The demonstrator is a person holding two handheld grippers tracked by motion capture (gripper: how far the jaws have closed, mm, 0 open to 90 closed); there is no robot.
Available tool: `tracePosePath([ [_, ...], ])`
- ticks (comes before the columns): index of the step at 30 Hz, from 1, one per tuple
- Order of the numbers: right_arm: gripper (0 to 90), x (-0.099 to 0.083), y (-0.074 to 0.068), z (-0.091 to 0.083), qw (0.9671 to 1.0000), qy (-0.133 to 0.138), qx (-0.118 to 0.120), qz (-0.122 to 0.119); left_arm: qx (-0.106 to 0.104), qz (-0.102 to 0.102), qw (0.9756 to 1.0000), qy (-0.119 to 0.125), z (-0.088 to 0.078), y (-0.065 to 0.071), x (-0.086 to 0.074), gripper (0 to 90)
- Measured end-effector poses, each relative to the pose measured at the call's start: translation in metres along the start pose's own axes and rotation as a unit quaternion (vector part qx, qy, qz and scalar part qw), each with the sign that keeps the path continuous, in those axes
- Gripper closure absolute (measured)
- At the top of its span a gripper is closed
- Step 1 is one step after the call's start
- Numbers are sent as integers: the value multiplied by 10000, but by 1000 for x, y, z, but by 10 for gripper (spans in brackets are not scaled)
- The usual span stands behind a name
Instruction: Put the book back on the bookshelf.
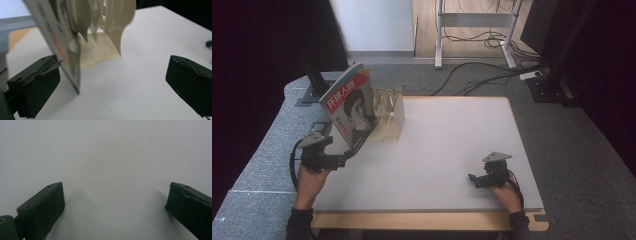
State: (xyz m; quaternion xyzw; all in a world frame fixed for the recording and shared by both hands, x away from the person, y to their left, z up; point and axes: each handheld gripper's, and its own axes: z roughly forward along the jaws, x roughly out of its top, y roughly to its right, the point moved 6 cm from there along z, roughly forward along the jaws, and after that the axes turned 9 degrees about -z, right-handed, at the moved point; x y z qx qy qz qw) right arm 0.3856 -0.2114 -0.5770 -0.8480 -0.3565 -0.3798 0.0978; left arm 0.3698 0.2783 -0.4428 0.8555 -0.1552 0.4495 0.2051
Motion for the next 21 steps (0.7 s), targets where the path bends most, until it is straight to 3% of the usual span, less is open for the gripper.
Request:
tracePosePath([
  [2, 9, 0, 0, 0, 10000, 0, -1, -1, -84, 19, 10000, -46, 7, 4, -8, 0],
  [6, 10, 0, 0, 0, 10000, 2, -7, -4, -41, 221, 9995, -243, 24, 14, -23, 0],
  [10, 10, 0, 0, 0, 10000, 3, -7, -5, -196, 277, 9986, -404, 42, 25, -36, 0],
  [21, 10, 0, 0, 0, 10000, 4, -11, -6, -409, 439, 9931, -1004, 91, 39, -83, 0],
])
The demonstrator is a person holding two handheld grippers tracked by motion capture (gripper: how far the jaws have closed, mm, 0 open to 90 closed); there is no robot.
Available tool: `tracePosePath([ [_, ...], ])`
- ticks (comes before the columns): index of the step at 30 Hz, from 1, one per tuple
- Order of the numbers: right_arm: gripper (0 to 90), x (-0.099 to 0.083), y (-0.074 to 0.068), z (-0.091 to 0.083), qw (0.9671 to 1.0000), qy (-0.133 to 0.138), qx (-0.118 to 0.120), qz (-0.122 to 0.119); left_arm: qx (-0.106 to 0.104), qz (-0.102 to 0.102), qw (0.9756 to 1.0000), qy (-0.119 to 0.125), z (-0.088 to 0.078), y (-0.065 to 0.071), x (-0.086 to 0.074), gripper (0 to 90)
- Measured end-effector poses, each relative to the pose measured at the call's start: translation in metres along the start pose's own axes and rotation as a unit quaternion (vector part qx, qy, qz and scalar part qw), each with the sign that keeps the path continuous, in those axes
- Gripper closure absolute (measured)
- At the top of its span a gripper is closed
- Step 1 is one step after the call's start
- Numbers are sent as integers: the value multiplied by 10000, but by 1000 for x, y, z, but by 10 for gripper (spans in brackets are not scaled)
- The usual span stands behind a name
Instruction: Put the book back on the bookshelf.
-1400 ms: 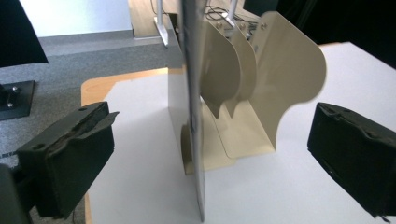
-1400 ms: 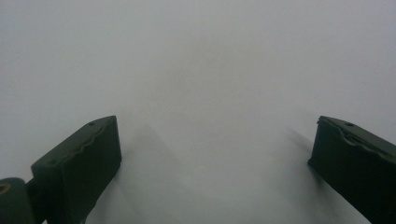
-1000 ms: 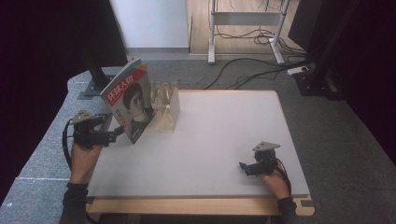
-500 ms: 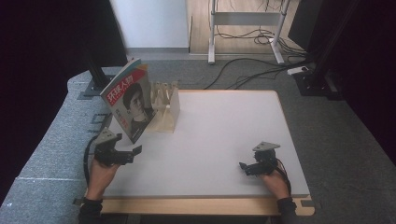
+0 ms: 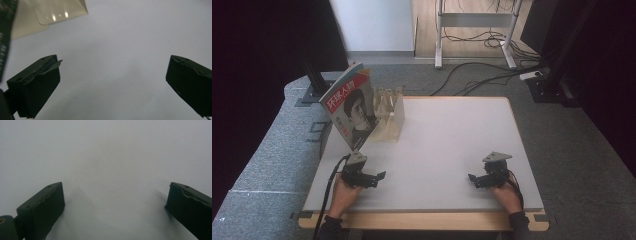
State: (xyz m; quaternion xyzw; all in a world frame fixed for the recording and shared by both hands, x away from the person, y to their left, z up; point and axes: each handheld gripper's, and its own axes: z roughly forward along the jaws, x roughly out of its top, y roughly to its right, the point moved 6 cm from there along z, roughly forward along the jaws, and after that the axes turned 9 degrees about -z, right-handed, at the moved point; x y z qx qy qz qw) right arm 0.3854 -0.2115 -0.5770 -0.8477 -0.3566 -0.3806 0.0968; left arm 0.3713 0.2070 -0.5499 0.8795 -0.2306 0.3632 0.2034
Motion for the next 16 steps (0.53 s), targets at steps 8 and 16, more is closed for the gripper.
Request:
tracePosePath([
  [8, 10, 0, 0, 0, 10000, 0, -3, -1, 300, 257, 9972, -631, 21, 3, -13, 0],
  [16, 9, -1, -1, 0, 10000, -3, -11, 1, 286, 245, 9972, -644, 22, 3, -13, 0],
])
